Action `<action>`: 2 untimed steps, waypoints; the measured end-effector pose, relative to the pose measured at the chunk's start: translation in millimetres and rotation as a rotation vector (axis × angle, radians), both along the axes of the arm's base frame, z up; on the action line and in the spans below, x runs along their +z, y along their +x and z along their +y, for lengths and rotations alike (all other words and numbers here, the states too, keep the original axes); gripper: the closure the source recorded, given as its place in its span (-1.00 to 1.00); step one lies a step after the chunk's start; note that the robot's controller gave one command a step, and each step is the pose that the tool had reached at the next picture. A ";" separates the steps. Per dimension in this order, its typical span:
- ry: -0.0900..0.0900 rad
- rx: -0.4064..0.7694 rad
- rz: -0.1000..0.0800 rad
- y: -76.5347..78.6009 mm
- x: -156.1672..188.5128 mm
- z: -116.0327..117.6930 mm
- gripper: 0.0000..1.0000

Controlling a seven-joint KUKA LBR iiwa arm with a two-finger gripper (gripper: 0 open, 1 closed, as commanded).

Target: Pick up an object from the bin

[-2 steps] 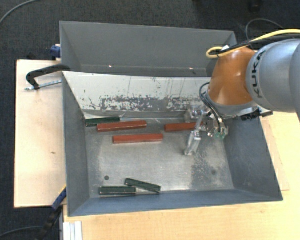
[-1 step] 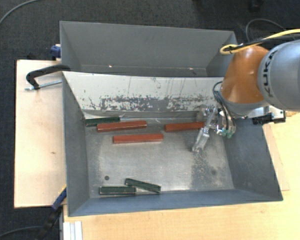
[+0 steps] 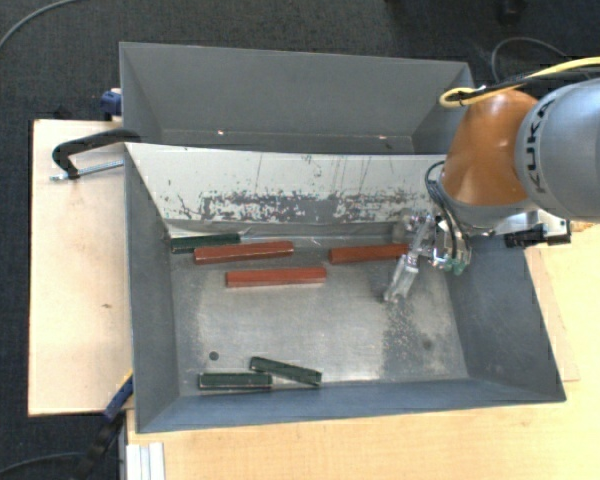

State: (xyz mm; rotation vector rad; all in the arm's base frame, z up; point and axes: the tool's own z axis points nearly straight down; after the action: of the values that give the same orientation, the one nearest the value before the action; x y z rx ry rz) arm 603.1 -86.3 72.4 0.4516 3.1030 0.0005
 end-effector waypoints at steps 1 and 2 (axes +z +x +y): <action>0.000 0.001 0.000 1.3 1.1 0.4 -1.00; 0.000 0.002 0.001 2.5 2.2 0.8 -1.00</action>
Offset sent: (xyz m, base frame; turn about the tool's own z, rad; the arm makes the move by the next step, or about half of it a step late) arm 0.0000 0.0000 0.0000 0.0000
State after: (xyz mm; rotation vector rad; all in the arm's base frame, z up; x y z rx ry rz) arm 605.5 -85.5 74.6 0.4489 3.1043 -0.0002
